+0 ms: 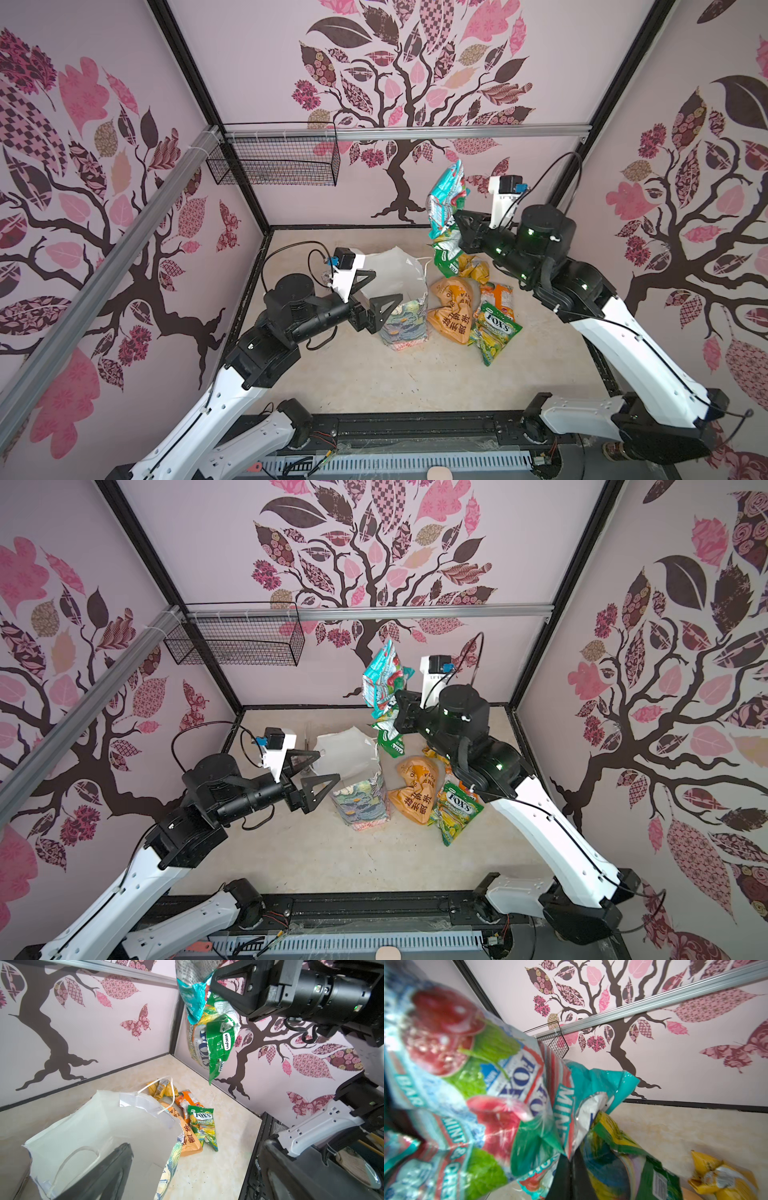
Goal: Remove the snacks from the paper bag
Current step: 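Lower the teal packet onto the table nearer the robot and release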
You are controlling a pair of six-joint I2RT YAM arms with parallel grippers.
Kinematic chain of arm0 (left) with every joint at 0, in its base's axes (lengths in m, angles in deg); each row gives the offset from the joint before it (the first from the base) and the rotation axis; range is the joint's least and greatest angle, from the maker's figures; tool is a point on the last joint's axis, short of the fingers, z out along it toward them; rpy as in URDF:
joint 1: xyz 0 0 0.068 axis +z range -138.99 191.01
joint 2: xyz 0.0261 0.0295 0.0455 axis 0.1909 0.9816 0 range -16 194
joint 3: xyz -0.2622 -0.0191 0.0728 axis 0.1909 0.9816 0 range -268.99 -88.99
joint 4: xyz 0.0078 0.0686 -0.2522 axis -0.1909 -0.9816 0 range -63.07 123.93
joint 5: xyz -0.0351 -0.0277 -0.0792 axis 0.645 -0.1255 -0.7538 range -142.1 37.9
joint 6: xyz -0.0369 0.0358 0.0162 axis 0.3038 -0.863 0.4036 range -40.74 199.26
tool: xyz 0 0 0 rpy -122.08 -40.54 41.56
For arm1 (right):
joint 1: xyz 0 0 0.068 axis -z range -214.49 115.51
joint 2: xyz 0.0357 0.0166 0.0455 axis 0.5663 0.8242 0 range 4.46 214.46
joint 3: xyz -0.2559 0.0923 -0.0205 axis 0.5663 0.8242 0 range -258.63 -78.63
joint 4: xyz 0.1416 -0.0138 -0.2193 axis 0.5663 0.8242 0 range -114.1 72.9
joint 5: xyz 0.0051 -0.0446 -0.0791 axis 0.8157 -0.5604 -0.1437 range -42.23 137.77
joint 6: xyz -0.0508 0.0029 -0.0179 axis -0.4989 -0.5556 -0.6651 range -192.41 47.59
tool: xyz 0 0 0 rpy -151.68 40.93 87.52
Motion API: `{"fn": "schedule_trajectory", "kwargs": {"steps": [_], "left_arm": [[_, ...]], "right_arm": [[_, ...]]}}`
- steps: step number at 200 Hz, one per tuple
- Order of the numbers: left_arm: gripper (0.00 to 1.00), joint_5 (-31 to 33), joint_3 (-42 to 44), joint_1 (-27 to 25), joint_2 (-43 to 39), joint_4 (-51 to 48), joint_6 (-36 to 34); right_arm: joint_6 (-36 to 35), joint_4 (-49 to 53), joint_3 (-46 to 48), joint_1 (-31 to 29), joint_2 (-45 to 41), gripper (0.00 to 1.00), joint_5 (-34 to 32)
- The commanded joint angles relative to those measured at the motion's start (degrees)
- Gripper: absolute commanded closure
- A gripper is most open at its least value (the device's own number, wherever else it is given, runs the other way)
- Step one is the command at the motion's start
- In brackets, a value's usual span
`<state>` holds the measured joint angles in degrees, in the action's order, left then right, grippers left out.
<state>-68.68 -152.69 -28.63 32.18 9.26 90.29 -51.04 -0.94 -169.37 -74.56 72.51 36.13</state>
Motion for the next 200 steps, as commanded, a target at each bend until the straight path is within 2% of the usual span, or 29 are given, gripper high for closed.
{"fn": "schedule_trajectory", "kwargs": {"steps": [1, 59, 100, 169, 200], "left_arm": [[0.01, 0.71, -2.57, -0.23, 0.07, -4.24, -6.37], [0.01, 2.62, -2.08, -0.18, -0.85, -4.64, -11.26], [0.01, 3.02, -1.48, -0.22, -0.1, -4.56, -12.17], [0.01, 5.14, 0.14, -0.2, 0.16, -4.05, -13.2], [0.01, 6.15, 1.3, -0.19, 0.34, -3.19, -12.97]], "right_arm": [[-0.54, -3.33, 3.87, 0.14, -6.22, 0.98, -6.01], [3.68, 3.07, 20.76, 0.09, -14.69, 0.98, -10.93], [7.41, 4.88, 29.99, 0.1, -16.36, 0.98, -2.73], [7.49, 7.39, 45.43, 0.08, -20.62, 1.0, 9.28], [7.17, 6.4, 50.26, 0.11, -19.29, 1.0, 15.53]]}}
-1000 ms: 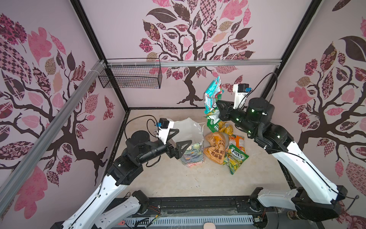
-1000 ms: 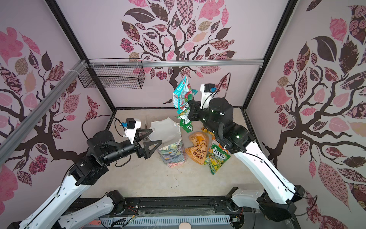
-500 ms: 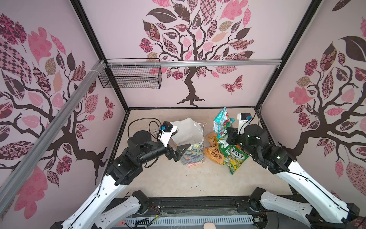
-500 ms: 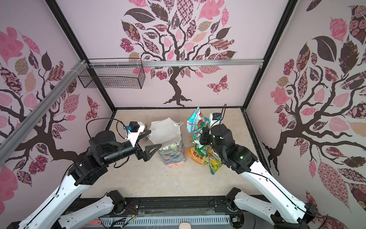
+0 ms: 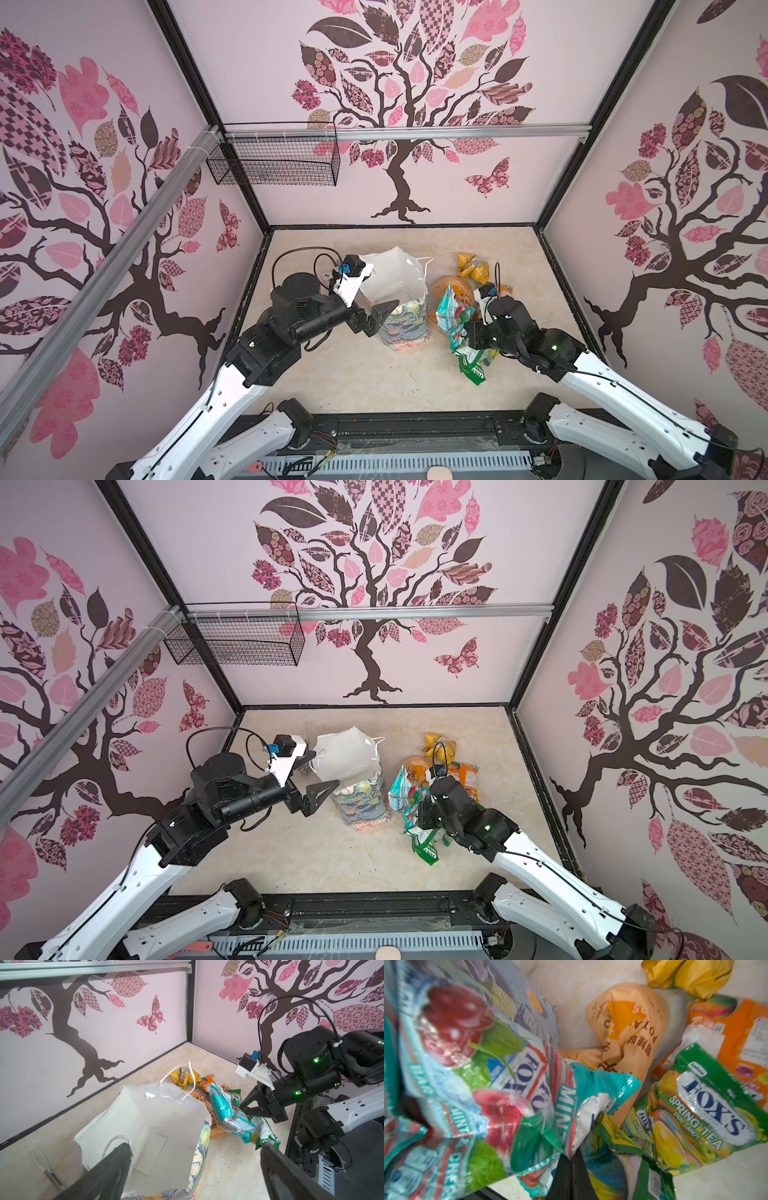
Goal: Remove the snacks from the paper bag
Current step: 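Lower the teal packet onto the table nearer the robot and release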
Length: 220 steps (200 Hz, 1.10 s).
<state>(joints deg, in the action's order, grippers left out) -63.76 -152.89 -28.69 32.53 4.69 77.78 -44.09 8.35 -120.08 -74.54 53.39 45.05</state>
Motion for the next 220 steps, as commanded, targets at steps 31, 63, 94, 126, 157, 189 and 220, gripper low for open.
{"fn": "schedule_trajectory", "kwargs": {"steps": [31, 63, 94, 126, 157, 189, 220], "left_arm": [[0.01, 1.62, 1.75, -0.13, -0.07, 1.68, -0.02], [0.01, 2.6, 2.22, -0.16, -0.48, 1.81, 0.07], [0.01, 2.84, 2.55, -0.14, -0.37, 2.07, 0.07], [0.01, 3.6, 1.95, -0.13, -0.39, 1.12, -0.11], [0.01, 4.31, 2.31, -0.11, -0.73, 1.02, -0.19], [0.01, 5.47, 2.47, -0.17, -0.65, 0.45, -0.55], [0.01, 5.7, 2.21, -0.16, -0.5, 0.11, -0.74]], "right_arm": [[-1.51, -5.99, 5.28, 0.02, 3.33, 1.0, 10.36], [-5.43, -9.95, 6.58, -3.03, 6.37, 1.0, 9.02], [-12.39, -12.09, 4.44, -11.11, 10.73, 1.0, 1.08], [-16.98, -13.84, 4.02, -11.5, 14.25, 1.0, -1.66], [-19.4, -17.84, 4.54, -12.44, 16.37, 0.91, -2.92], [-21.0, -19.74, 4.08, -12.55, 18.92, 0.79, -3.89], [-20.97, -19.55, 4.25, -12.55, 20.1, 0.6, -3.05]]}}
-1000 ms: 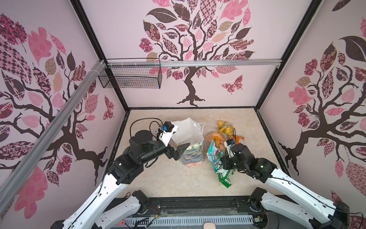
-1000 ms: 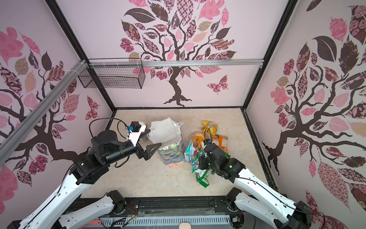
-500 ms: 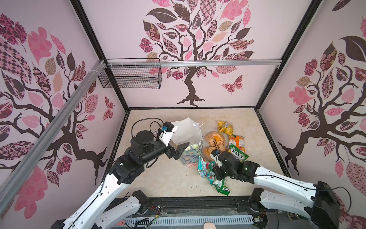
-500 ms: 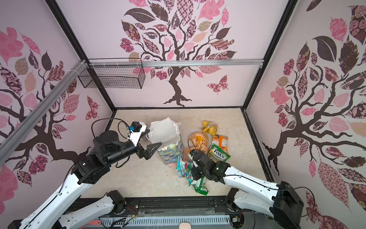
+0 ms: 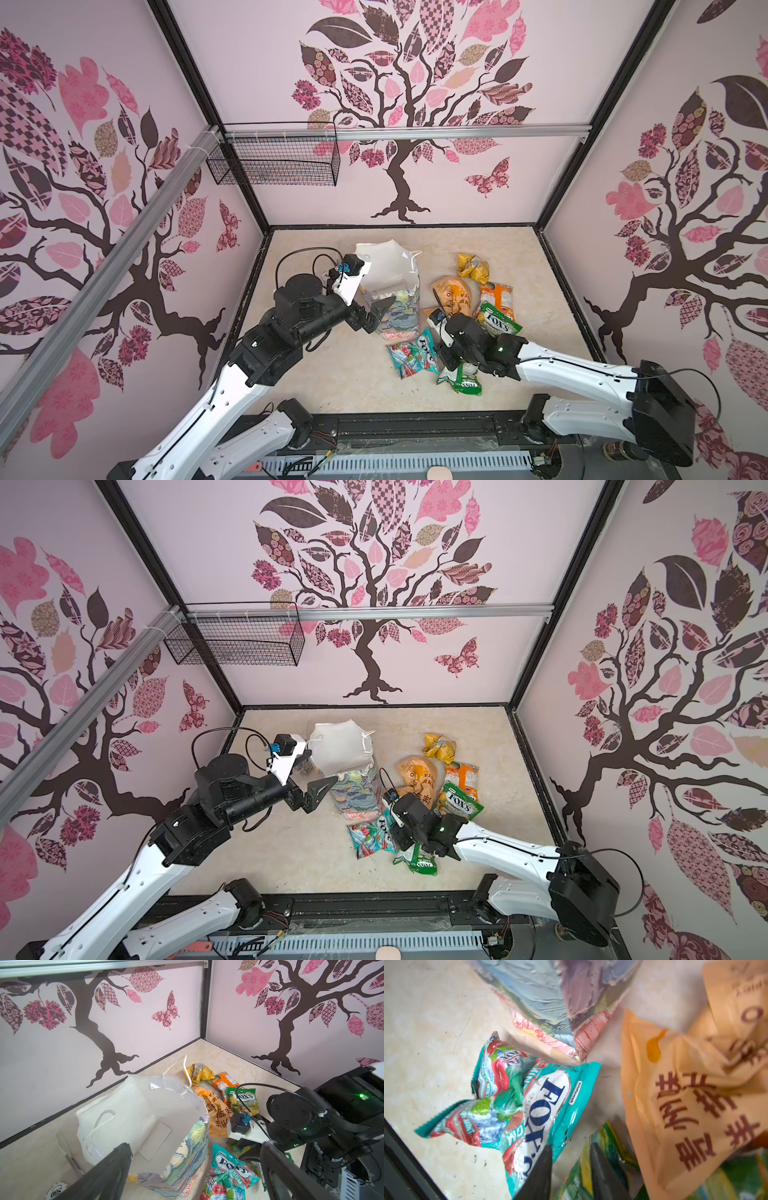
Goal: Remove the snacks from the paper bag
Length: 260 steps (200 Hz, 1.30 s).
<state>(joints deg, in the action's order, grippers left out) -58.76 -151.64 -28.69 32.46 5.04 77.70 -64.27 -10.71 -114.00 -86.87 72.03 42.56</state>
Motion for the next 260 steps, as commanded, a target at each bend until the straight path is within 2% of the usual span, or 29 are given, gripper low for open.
{"fn": "schedule_trajectory", "kwargs": {"steps": [1, 40, 57, 72, 86, 107, 134, 162, 194, 212, 234, 260], "left_arm": [[0.01, 0.73, 1.0, -0.14, -0.41, -0.27, -0.65], [0.01, 1.2, 1.2, -0.13, -0.85, 0.1, 0.05], [0.01, 1.44, 0.99, -0.11, -0.76, 0.4, 0.41], [0.01, 2.01, 1.08, -0.16, -0.92, 0.81, 1.01], [0.02, 3.03, 1.45, -0.21, -1.1, 1.53, 1.87], [0.01, 5.78, 2.96, -0.27, -2.0, 3.51, 3.65], [0.01, 11.1, 4.98, -0.24, -3.22, 5.58, 5.75], [0.01, 20.09, 8.35, -0.2, -5.4, 7.68, 7.59], [0.01, 29.71, 13.14, 0.05, -9.02, 9.35, 9.35], [0.01, 35.92, 16.75, 0.22, -11.44, 10.1, 10.62], [0.01, 41.94, 21.43, 0.42, -14.94, 10.34, 12.95], [0.01, 48.68, 26.96, 0.55, -19.11, 10.8, 17.69]], "right_arm": [[-0.82, -0.35, -1.9, -0.24, 1.48, 0.6, -0.62], [0.96, 1.17, -3.3, -0.21, -2.33, 0.52, -2.27], [3.23, 0.46, -3.26, -0.22, -5.74, 0.37, -4.57], [4.37, -0.44, -2.99, -0.16, -9.18, 0.28, -8.47], [4.74, -1.85, -2.57, -0.09, -12.48, 0.15, -14.25], [3.21, -7.53, -0.15, 0.53, -17.46, 0.01, -23.39], [1.05, -17.24, 3.64, 6.44, -22.16, 0.0, -28.09], [5.11, -26.12, 8.31, 18.44, -22.88, 0.0, -27.94], [9.48, -31.9, 11.45, 29.75, -19.04, 0.01, -28.57], [8.68, -35.58, 13.16, 32.87, -16.55, 0.0, -30.55], [3.96, -45.82, 16.95, 34.54, -12.94, 0.0, -34.07], [6.41, -50.65, 18.22, 39.61, -6.51, 0.0, -32.91]]}}
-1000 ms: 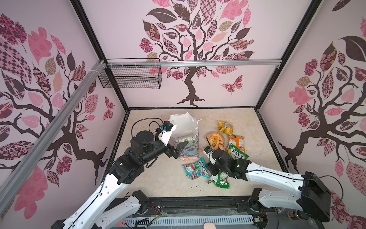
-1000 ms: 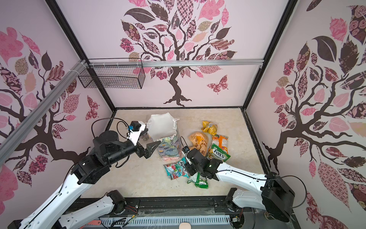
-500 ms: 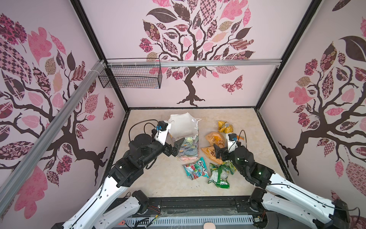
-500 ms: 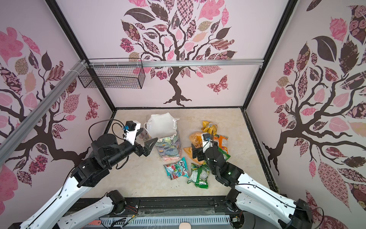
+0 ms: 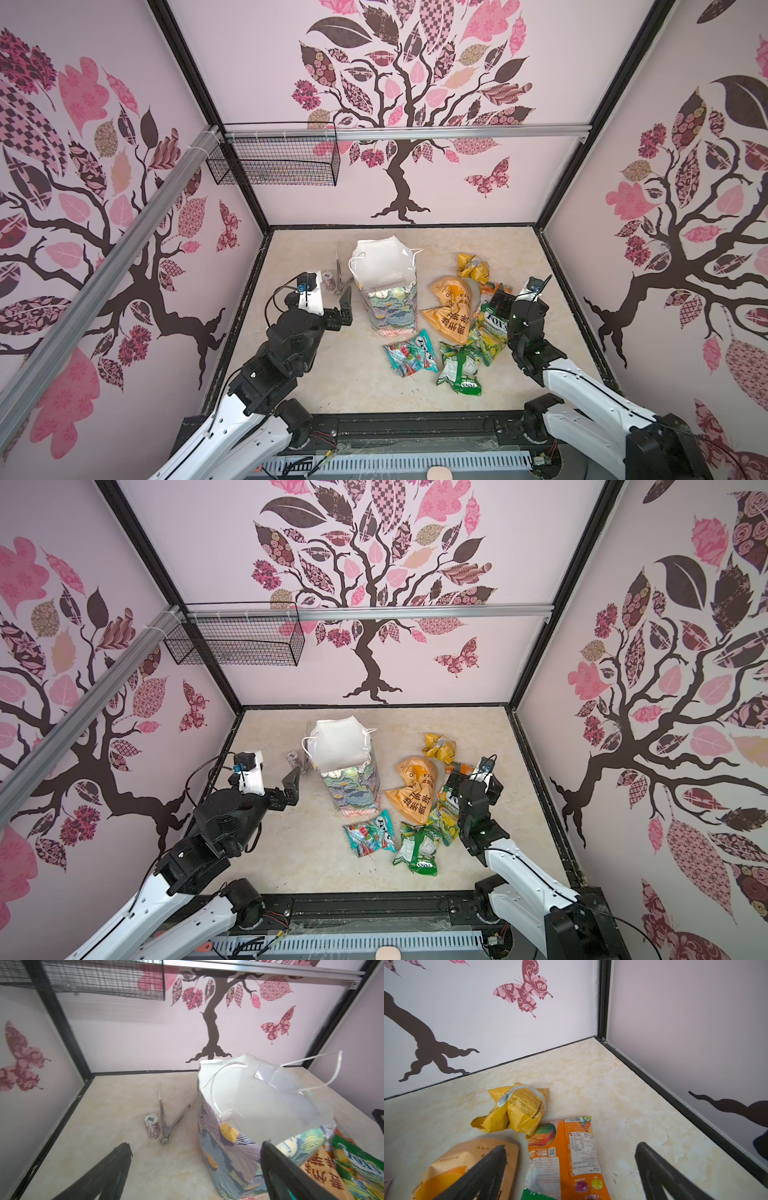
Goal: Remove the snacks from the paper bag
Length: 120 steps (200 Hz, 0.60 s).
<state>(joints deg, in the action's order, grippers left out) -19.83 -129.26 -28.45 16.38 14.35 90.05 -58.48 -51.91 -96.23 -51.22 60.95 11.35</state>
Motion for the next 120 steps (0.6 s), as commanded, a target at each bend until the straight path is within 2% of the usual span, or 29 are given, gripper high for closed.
{"fn": "schedule_trajectory", "kwargs": {"steps": [1, 23, 43, 56, 69, 84, 104, 120], "left_arm": [[0.01, 10.06, 4.76, 0.37, -3.16, 1.48, 5.63], [0.02, 14.78, 9.13, 0.52, -6.15, 1.11, 11.19], [0.02, 21.41, 13.79, 0.6, -8.88, 1.52, 15.25], [0.02, 25.34, 17.64, 0.57, -11.06, 4.11, 15.49], [0.02, 27.54, 21.48, 0.58, -13.24, 7.82, 13.66], [0.03, 29.49, 25.74, 0.62, -15.29, 13.93, 9.26], [0.02, 30.39, 30.55, 0.83, -16.57, 20.53, 1.46], [0.02, 30.48, 32.01, 0.98, -17.35, 23.07, -0.47]], "right_arm": [[0.72, -9.67, 0.46, 4.15, 4.8, 0.0, -1.67], [1.27, -15.21, 0.67, 7.64, 11.66, 0.0, -0.93], [-0.64, -20.21, -0.01, 8.15, 18.09, 0.0, -0.68], [-2.59, -21.07, -1.16, 8.17, 21.92, 0.0, 0.57], [-5.62, -25.59, -1.72, 8.44, 25.97, 0.0, 2.27], [-8.67, -25.48, -2.49, 8.45, 26.74, 0.0, 6.74], [-11.88, -46.86, 5.32, 9.47, 31.31, 0.0, 12.16], [-11.82, -48.02, 6.88, 9.54, 31.7, 0.0, 15.51]]}}
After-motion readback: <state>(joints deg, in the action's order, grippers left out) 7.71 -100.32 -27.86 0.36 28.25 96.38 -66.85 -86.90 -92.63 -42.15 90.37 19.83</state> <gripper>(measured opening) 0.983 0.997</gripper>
